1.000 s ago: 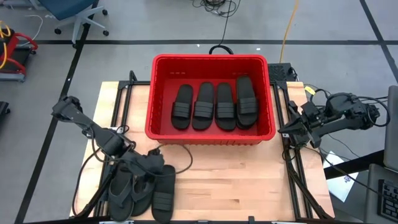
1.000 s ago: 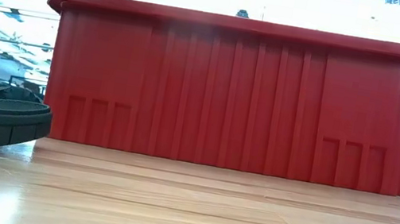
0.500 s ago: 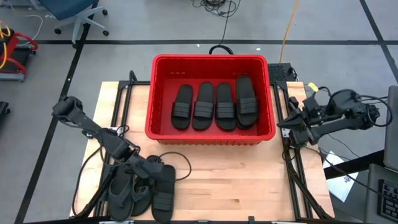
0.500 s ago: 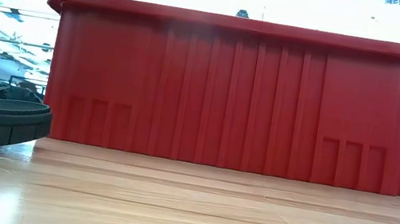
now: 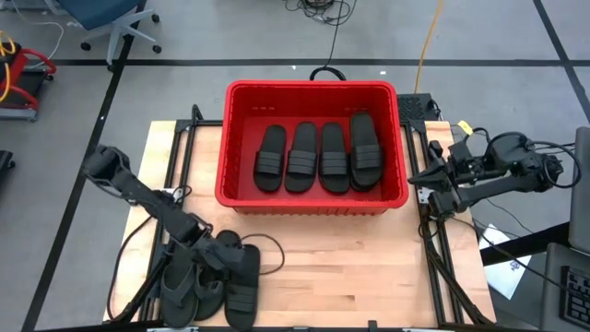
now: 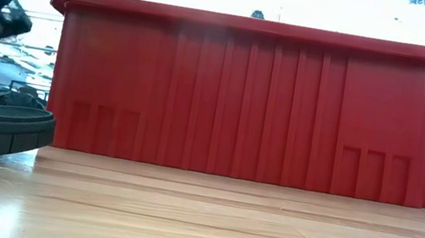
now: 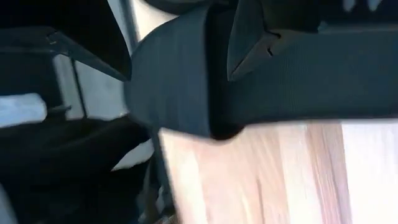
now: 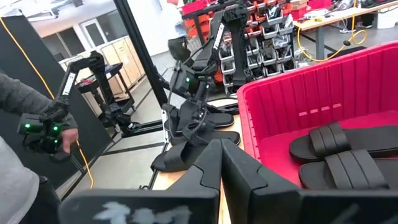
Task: Pick and place slides into bin
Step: Put the black slide into the red bin
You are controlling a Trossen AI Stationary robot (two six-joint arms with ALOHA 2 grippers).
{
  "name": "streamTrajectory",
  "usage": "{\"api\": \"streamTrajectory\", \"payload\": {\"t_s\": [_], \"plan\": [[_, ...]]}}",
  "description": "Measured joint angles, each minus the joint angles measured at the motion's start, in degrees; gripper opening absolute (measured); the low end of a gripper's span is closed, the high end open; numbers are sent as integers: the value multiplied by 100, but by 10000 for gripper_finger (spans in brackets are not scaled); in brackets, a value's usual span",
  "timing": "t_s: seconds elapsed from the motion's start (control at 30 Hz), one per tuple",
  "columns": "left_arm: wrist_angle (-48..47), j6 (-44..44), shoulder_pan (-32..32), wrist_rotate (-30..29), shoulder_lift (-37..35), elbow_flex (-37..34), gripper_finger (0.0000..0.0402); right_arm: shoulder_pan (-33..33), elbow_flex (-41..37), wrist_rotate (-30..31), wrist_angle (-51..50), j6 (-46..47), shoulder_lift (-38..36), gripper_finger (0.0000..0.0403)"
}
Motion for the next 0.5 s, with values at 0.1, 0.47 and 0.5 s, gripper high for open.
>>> {"api": "streamTrajectory", "payload": {"t_s": [0.1, 0.47, 0.5], "plan": [[319, 108, -125, 126, 368, -7, 259, 0, 0, 0, 2, 1, 24, 0], [719, -425, -222, 311, 1178, 2, 237, 0, 0, -1, 1, 142, 107, 0], [811, -398, -219, 397, 1209, 0, 229, 0, 0, -1, 1, 135, 115, 0]]}}
